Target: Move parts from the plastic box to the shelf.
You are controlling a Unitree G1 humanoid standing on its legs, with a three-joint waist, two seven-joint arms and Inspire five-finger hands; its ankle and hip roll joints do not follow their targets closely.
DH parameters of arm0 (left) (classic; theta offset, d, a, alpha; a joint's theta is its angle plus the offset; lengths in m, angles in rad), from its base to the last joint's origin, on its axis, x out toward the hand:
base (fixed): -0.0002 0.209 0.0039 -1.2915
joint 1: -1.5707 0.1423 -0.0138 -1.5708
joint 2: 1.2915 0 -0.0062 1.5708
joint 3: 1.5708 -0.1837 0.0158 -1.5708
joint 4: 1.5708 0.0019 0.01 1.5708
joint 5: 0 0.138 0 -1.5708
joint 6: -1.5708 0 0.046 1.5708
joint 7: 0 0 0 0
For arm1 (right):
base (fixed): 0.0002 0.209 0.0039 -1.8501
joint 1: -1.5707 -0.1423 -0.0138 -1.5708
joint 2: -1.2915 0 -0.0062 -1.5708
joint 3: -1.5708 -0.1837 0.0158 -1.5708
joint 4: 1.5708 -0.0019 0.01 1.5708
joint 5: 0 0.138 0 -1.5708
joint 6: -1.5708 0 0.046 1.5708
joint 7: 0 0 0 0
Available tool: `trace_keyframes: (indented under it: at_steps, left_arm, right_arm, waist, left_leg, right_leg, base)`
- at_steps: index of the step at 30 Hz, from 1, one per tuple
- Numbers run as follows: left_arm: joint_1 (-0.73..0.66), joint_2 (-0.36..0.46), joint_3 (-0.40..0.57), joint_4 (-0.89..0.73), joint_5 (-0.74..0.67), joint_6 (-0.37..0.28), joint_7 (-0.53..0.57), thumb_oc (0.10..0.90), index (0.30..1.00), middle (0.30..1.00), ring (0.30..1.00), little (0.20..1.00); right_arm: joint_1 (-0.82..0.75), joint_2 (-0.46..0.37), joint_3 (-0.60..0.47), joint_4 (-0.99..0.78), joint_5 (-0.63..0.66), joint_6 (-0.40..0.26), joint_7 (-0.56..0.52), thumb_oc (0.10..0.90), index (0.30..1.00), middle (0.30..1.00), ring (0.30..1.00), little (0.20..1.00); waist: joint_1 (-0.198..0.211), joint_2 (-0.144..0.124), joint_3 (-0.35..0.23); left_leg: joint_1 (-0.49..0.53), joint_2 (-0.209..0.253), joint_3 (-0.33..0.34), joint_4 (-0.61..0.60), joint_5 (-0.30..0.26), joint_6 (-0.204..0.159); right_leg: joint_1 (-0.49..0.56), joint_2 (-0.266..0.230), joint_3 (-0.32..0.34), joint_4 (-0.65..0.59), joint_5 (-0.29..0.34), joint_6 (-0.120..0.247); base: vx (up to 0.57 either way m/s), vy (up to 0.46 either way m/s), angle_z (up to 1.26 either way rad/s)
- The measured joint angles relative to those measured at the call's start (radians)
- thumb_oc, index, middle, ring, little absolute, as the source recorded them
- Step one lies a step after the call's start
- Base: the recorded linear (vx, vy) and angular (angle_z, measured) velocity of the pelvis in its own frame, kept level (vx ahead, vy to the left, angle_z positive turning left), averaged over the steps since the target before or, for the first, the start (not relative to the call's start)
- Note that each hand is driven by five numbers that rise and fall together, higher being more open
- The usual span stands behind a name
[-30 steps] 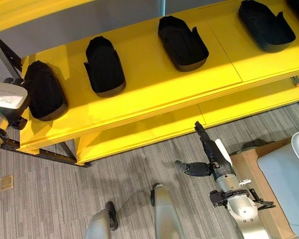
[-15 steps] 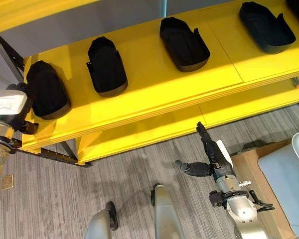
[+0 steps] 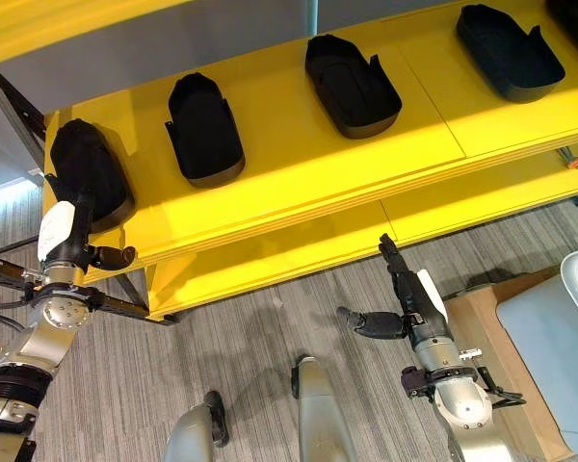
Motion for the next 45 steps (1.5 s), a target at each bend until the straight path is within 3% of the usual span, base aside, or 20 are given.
trace_keyframes:
  at_steps: [9,18,26,45]
  left_arm:
    - [-0.039,-0.052,-0.014,0.016,-0.166,-0.022,0.028,0.9,1.0,1.0,1.0,1.0]
    - [-0.115,-0.138,-0.026,0.04,-0.272,-0.042,0.077,0.9,1.0,1.0,1.0,1.0]
    - [-0.149,-0.152,-0.027,0.087,-0.346,-0.057,0.102,0.9,1.0,1.0,1.0,1.0]
    - [-0.159,-0.152,-0.019,0.197,-0.349,-0.099,0.129,0.9,1.0,1.0,1.0,1.0]
  right_arm:
    - [-0.047,0.001,0.047,0.001,0.0,-0.001,-0.022,0.9,1.0,1.0,1.0,1.0]
    - [-0.069,0.0,0.081,0.001,0.0,-0.001,-0.052,0.9,1.0,1.0,1.0,1.0]
    - [-0.068,-0.001,0.082,0.001,0.0,-0.001,-0.054,0.9,1.0,1.0,1.0,1.0]
    - [-0.055,-0.009,0.083,0.001,0.0,-0.002,-0.054,0.9,1.0,1.0,1.0,1.0]
  waist:
    - [-0.009,-0.023,-0.008]
    - [-0.026,-0.027,-0.01]
    - [-0.026,-0.028,-0.012]
    - [-0.026,-0.033,-0.036]
  left_leg:
    - [0.0,0.0,0.002,0.002,-0.001,-0.001]
    - [0.001,0.0,0.008,0.015,-0.007,-0.007]
    - [0.001,0.001,0.008,0.016,-0.006,-0.007]
    - [-0.001,0.002,0.007,0.024,-0.011,-0.001]
  right_leg:
    - [-0.001,0.001,0.003,-0.002,0.002,0.003]
    - [0.0,0.002,0.011,0.0,0.003,0.005]
    - [0.0,0.004,0.012,0.0,0.006,0.005]
    - [0.0,0.005,0.013,0.001,0.01,0.004]
  base:
    - [0.0,0.0,0.0]
    - [0.01,0.001,-0.02]
    - [0.0,0.0,0.0]
    - [0.0,0.0,0.0]
